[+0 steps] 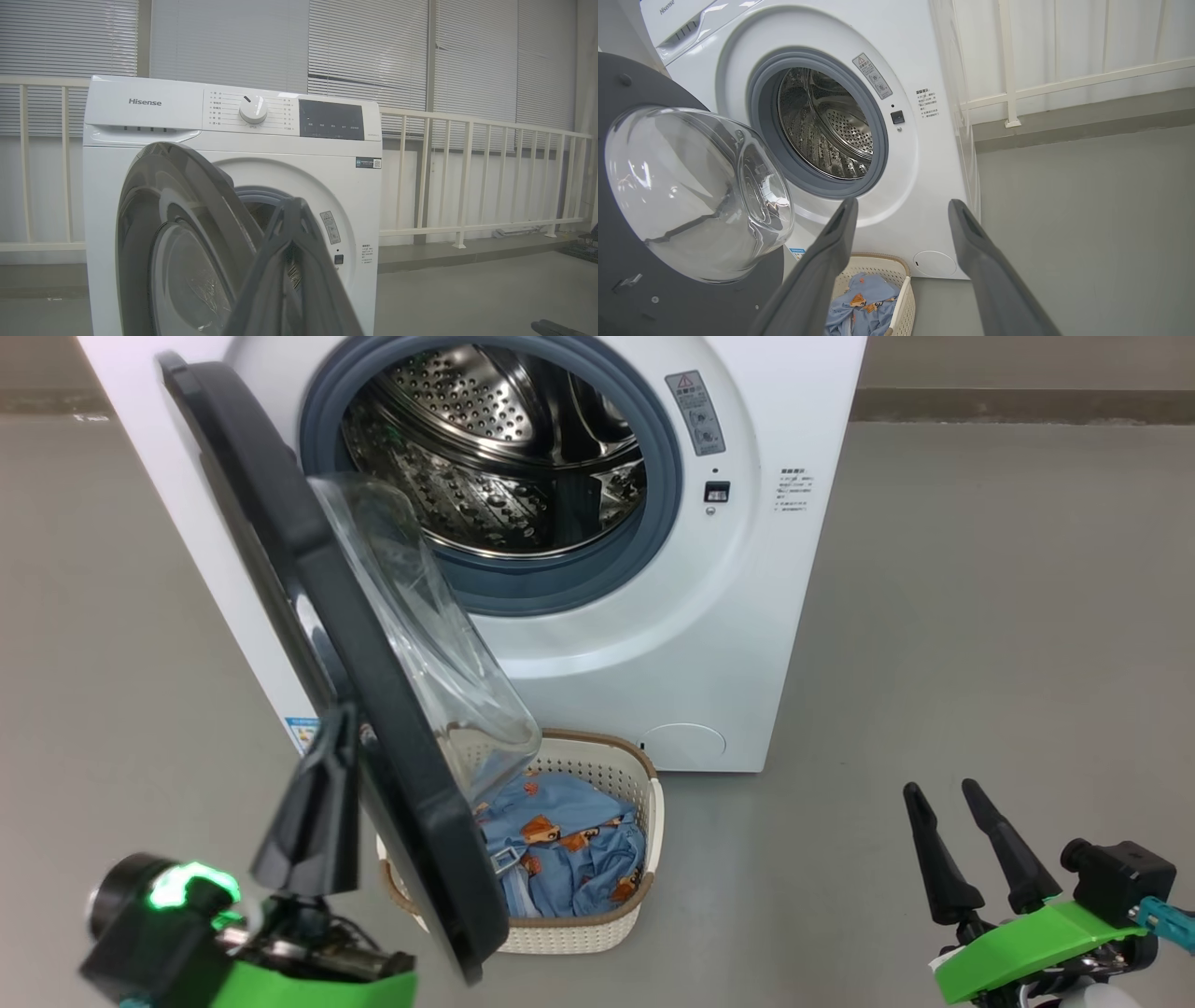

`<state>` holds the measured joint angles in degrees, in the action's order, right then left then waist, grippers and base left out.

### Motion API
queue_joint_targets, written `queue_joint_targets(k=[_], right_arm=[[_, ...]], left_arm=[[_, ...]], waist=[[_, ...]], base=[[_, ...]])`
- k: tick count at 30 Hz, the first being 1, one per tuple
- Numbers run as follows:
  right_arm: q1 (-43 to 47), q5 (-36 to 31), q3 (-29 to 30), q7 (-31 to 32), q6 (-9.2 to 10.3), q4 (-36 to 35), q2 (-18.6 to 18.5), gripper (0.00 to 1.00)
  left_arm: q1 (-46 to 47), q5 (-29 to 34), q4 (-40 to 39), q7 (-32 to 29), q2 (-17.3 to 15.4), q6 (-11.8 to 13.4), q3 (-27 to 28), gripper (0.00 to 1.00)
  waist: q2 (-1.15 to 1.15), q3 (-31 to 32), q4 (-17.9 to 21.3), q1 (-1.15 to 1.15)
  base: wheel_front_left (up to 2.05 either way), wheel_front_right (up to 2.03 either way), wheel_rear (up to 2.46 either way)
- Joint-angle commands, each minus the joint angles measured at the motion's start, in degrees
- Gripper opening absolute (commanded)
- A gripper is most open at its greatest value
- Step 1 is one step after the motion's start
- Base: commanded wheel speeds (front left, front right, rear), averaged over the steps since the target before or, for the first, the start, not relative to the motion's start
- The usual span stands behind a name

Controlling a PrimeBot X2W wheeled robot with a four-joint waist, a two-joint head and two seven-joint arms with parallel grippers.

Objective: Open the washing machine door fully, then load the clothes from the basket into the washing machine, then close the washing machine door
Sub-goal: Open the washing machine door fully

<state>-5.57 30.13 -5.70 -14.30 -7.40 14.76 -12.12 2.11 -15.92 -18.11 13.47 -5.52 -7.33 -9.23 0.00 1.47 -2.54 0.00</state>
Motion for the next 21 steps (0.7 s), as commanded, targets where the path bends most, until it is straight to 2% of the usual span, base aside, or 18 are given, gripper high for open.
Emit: queue_joint_targets(k=[1, 11, 21], right_arm=[[-0.9, -0.4, -1.6, -0.7, -0.09, -1.1, -0.2, 1.00], [-1.7, 0.0, -3.0, -0.7, -0.09, -0.9, 0.4, 1.00], [-2.1, 0.0, -3.6, -0.7, -0.09, -0.7, 0.8, 1.00]], left_arm=[[3.4, -0.1, -2.3, -0.8, -0.4, -0.2, 0.6, 0.00], [3.7, -3.1, 0.4, -3.4, 0.4, -0.2, -7.0, 0.00], [1.9, -7.2, 9.3, -3.8, 1.6, 0.0, -10.9, 0.00]], waist=[[0.00, -0.1, 0.2, 0.00], [0.00, -0.7, 2.1, 0.00], [0.00, -1.6, 3.4, 0.00]], base=[[0.00, 0.00, 0.00], [0.00, 0.00, 0.00], [0.00, 0.00, 0.00]])
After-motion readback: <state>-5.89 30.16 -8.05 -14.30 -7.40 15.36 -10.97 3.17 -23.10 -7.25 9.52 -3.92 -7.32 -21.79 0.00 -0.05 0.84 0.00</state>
